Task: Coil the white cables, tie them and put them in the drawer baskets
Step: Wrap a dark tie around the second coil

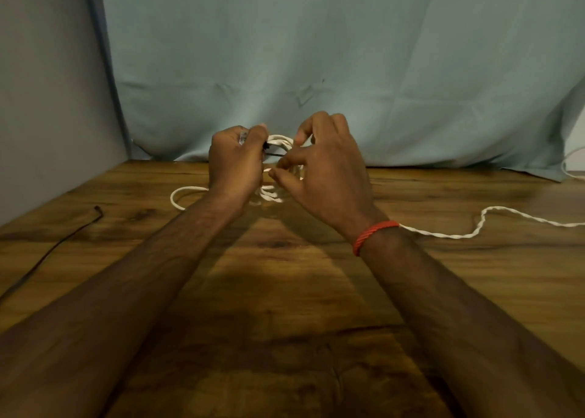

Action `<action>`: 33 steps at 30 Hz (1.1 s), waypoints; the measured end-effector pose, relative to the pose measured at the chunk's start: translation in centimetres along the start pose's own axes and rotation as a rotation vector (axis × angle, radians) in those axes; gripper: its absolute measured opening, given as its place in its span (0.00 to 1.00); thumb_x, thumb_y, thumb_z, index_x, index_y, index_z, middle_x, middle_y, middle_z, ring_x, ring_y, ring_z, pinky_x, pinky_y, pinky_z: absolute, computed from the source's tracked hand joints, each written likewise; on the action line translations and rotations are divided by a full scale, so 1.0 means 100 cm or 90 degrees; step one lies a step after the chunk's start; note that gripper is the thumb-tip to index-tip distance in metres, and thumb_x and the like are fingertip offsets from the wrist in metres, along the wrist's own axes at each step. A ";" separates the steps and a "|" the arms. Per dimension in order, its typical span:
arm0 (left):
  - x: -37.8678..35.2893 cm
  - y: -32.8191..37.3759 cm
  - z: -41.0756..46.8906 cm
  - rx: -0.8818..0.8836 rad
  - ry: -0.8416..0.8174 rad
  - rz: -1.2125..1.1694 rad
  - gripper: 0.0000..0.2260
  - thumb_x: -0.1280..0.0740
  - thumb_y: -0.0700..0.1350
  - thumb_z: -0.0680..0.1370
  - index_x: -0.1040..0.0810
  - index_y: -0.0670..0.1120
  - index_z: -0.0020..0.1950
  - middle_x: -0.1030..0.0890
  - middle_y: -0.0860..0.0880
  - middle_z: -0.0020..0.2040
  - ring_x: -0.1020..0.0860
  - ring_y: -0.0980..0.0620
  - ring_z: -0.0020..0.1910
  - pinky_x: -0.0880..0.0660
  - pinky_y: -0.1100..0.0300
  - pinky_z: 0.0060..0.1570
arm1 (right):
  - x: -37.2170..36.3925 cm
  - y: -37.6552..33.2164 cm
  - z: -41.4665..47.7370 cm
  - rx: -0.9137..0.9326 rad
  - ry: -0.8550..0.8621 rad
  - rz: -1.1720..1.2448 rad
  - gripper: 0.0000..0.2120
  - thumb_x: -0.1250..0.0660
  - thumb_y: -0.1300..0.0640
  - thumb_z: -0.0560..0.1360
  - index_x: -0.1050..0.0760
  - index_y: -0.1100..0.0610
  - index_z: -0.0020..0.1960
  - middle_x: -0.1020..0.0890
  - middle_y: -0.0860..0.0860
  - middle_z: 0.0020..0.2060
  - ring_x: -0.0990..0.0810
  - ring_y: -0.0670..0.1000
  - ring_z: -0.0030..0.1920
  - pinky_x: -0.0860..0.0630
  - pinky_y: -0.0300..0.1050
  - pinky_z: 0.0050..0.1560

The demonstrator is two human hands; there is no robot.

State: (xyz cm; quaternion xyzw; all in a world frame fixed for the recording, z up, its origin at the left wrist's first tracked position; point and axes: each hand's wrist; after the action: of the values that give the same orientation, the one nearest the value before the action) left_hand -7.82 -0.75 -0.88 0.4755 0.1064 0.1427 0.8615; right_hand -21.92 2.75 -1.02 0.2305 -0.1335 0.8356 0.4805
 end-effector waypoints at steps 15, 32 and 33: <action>-0.010 0.000 -0.013 0.053 -0.097 -0.070 0.20 0.34 0.46 0.81 0.31 0.46 0.29 0.32 0.49 0.25 0.34 0.53 0.21 0.35 0.65 0.23 | -0.011 -0.009 -0.010 -0.170 -0.166 -0.032 0.13 0.32 0.44 0.76 0.18 0.44 0.59 0.32 0.50 0.71 0.38 0.54 0.72 0.37 0.52 0.64; -0.006 0.007 -0.011 0.119 -0.156 -0.080 0.20 0.36 0.47 0.83 0.31 0.44 0.32 0.33 0.50 0.22 0.36 0.55 0.17 0.40 0.67 0.21 | -0.015 -0.012 -0.010 -0.250 -0.191 0.086 0.07 0.30 0.46 0.76 0.16 0.43 0.53 0.35 0.48 0.73 0.40 0.53 0.73 0.40 0.52 0.65; -0.006 0.006 -0.012 0.122 -0.162 -0.080 0.20 0.36 0.47 0.83 0.31 0.44 0.32 0.33 0.50 0.21 0.36 0.55 0.16 0.40 0.67 0.21 | -0.015 -0.012 -0.010 -0.261 -0.187 0.092 0.06 0.30 0.47 0.76 0.15 0.45 0.50 0.34 0.48 0.71 0.38 0.53 0.72 0.40 0.50 0.63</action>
State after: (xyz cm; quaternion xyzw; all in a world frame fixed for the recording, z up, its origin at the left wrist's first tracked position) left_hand -8.87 0.29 -0.91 0.5621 0.0391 0.0167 0.8260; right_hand -20.44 2.68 -2.67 0.2369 -0.3848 0.7808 0.4314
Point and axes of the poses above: each hand's wrist, its own z-axis towards the middle knuckle, its own x-axis out of the back of the hand, y = z × x
